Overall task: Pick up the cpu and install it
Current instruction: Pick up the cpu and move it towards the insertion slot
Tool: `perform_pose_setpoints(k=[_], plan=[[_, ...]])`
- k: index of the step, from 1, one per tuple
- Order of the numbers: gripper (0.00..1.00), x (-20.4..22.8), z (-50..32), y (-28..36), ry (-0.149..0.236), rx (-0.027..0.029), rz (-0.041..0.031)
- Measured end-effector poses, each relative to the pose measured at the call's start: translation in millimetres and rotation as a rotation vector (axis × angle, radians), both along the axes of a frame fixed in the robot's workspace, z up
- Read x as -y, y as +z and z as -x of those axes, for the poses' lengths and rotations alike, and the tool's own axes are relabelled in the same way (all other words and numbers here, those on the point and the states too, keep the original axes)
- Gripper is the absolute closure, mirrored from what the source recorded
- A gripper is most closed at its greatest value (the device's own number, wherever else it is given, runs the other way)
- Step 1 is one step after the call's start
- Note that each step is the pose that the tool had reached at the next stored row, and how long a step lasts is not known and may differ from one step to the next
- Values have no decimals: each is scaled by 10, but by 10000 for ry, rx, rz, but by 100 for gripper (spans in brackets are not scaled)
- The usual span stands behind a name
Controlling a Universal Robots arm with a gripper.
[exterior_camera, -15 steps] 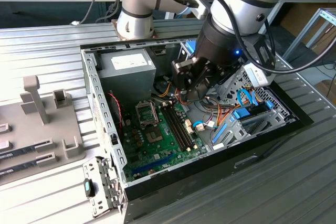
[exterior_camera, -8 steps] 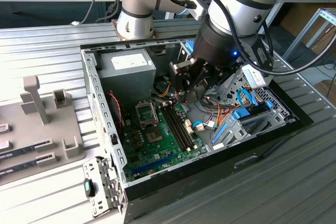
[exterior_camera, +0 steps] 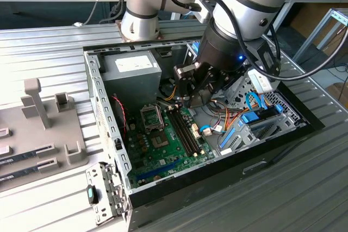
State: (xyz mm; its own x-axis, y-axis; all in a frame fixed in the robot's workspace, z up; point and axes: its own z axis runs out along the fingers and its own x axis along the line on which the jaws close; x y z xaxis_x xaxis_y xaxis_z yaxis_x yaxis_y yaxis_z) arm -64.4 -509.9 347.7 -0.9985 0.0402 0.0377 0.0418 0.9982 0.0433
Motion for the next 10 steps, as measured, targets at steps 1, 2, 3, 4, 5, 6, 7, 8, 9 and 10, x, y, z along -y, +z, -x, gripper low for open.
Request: perform_pose_setpoints(k=[1, 2, 3, 4, 5, 6, 7, 8, 9, 10], plan=[[53, 0, 0, -4, 0, 0, 0], [53, 0, 0, -8, -1, 0, 0], [53, 0, 0, -13, 0, 0, 0], [53, 0, 0, -17, 0, 0, 0], [53, 0, 0, -20, 0, 0, 1], [53, 1, 0, -24, 0, 0, 0], [53, 1, 0, -28, 0, 0, 1], [53, 1, 0, -31, 0, 0, 1], [53, 1, 0, -35, -1, 0, 0], [53, 1, 0, -41, 0, 0, 0]])
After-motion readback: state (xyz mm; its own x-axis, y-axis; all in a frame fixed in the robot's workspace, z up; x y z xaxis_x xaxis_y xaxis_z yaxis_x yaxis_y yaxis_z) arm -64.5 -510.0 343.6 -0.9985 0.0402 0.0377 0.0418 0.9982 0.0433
